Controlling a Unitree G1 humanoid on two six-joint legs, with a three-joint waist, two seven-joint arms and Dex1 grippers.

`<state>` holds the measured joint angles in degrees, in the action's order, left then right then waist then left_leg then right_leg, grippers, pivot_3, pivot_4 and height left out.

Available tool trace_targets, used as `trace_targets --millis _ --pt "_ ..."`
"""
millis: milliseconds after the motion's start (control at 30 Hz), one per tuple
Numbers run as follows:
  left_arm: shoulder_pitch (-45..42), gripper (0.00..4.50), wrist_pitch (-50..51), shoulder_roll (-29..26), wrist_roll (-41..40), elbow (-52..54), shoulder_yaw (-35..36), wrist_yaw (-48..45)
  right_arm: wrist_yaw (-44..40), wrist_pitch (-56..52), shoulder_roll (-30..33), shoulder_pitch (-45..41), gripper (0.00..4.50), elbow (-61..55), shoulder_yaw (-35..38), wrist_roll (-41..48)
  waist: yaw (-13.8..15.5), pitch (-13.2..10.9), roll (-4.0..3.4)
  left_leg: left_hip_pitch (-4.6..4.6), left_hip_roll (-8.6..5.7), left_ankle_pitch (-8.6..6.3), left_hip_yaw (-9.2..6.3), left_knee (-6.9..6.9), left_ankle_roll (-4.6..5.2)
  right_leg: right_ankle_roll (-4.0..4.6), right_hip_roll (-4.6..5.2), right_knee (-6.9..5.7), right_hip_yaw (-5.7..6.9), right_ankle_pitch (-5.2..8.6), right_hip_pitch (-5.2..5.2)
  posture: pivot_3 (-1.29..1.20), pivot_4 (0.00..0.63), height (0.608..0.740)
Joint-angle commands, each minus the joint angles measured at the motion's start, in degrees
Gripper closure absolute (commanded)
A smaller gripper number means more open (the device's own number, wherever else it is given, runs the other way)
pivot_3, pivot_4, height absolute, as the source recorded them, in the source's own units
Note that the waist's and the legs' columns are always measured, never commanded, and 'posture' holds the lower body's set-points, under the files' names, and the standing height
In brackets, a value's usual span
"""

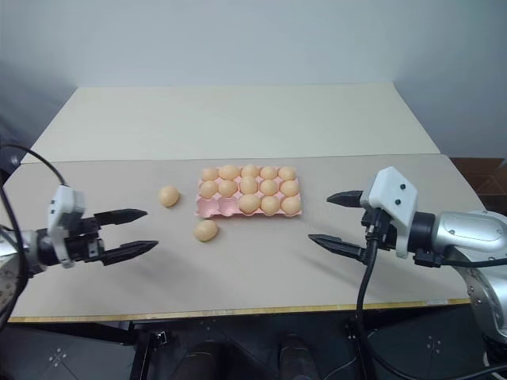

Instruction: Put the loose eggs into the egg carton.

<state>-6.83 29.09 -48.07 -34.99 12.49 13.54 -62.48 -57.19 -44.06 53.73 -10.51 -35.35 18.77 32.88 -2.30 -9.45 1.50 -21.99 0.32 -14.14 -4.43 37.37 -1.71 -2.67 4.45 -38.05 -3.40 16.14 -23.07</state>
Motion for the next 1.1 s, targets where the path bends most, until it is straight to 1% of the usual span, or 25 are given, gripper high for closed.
trace_targets --millis 33,233,333,500,600,700,733,867,933,1000,1100 --pt "-1.9 0.00 -1.1 2.8 3.1 2.6 -4.3 4.0 1.9 1.7 0.4 -0.7 0.02 -0.7 -0.1 -0.1 0.0 0.0 0.00 0.01 0.00 0.00 0.00 0.00 0.00 0.00 0.00 -0.01 -0.01 0.00 0.00 0.00 0.150 0.740" --pt "-5.9 0.00 -2.8 8.7 9.3 1.4 -11.7 9.6 4.1 2.2 0.4 -1.3 0.02 -0.5 -0.9 -0.1 0.2 0.0 0.00 -0.06 -0.01 0.00 0.00 0.04 0.00 0.01 0.00 0.00 -0.01 0.00 -0.03 0.00 0.150 0.740" --pt "-8.4 0.00 -4.3 11.5 12.6 -0.5 -15.6 11.0 5.4 2.5 0.5 -1.5 0.02 -0.8 -1.1 -0.5 0.6 0.0 0.00 -0.09 -0.04 -0.01 -0.02 0.19 0.01 0.00 0.01 -0.01 0.00 -0.01 0.02 0.00 0.150 0.740" --pt "-10.3 0.00 -4.3 12.6 17.7 -2.6 -20.5 12.2 7.2 1.5 0.5 -1.4 0.02 -1.9 -0.4 1.0 0.9 0.0 0.00 -0.17 -0.04 -0.13 -0.01 0.42 0.23 0.00 -0.01 -0.01 -0.01 -0.01 0.00 0.00 0.150 0.740" --pt "-12.0 0.00 -2.6 14.5 21.1 -4.7 -23.5 15.0 8.2 1.2 0.4 -0.5 0.02 -2.8 0.2 1.3 1.3 0.0 0.00 -0.19 -0.04 -0.14 -0.02 0.44 0.24 0.00 -0.02 -0.02 0.00 -0.01 0.00 0.00 0.150 0.740" --pt "-12.8 0.58 -3.1 15.9 22.6 -5.8 -24.2 16.2 9.2 0.6 0.2 -0.1 0.00 -3.4 0.9 2.0 1.5 0.0 0.00 -0.21 -0.06 -0.14 -0.02 0.49 0.24 -0.02 0.00 -0.01 0.00 -0.02 0.02 0.00 0.150 0.740" --pt "-12.9 0.95 -3.0 16.2 22.7 -5.8 -24.1 16.3 9.5 0.3 0.2 0.0 0.00 -3.6 1.2 2.4 1.5 0.0 0.00 -0.22 -0.07 -0.14 -0.02 0.49 0.24 -0.02 0.00 -0.01 0.00 -0.02 0.01 0.00 0.150 0.740" --pt "-12.9 2.18 -2.0 16.5 22.5 -5.4 -23.2 16.7 10.4 0.1 0.6 0.5 0.00 -3.8 1.4 3.1 1.5 0.0 0.00 -0.22 -0.06 -0.14 -0.02 0.49 0.25 -0.02 0.00 -0.01 0.00 -0.02 0.00 0.00 0.150 0.740" --pt "-12.5 2.68 -2.2 15.9 22.2 -5.1 -22.2 16.6 11.2 0.0 0.3 0.5 0.00 -3.7 1.5 3.3 1.5 0.0 0.00 -0.21 -0.06 -0.14 -0.02 0.49 0.25 -0.02 0.00 -0.02 0.00 -0.02 0.01 0.00 0.150 0.740" --pt "-12.1 2.76 -2.5 15.5 21.4 -4.4 -21.0 16.4 11.6 -0.2 0.1 0.5 0.00 -3.7 1.7 3.6 1.4 0.0 0.00 -0.21 -0.06 -0.14 -0.02 0.49 0.25 -0.02 0.00 -0.02 0.00 -0.02 0.00 0.00 0.150 0.740" --pt "-11.6 2.76 -3.6 14.9 19.4 -2.6 -18.8 14.7 11.9 -0.1 0.1 0.9 0.00 -4.1 1.7 4.1 1.5 0.0 0.00 -0.22 -0.06 -0.14 -0.02 0.49 0.25 -0.02 0.00 -0.01 0.00 -0.02 0.00 0.00 0.150 0.740"
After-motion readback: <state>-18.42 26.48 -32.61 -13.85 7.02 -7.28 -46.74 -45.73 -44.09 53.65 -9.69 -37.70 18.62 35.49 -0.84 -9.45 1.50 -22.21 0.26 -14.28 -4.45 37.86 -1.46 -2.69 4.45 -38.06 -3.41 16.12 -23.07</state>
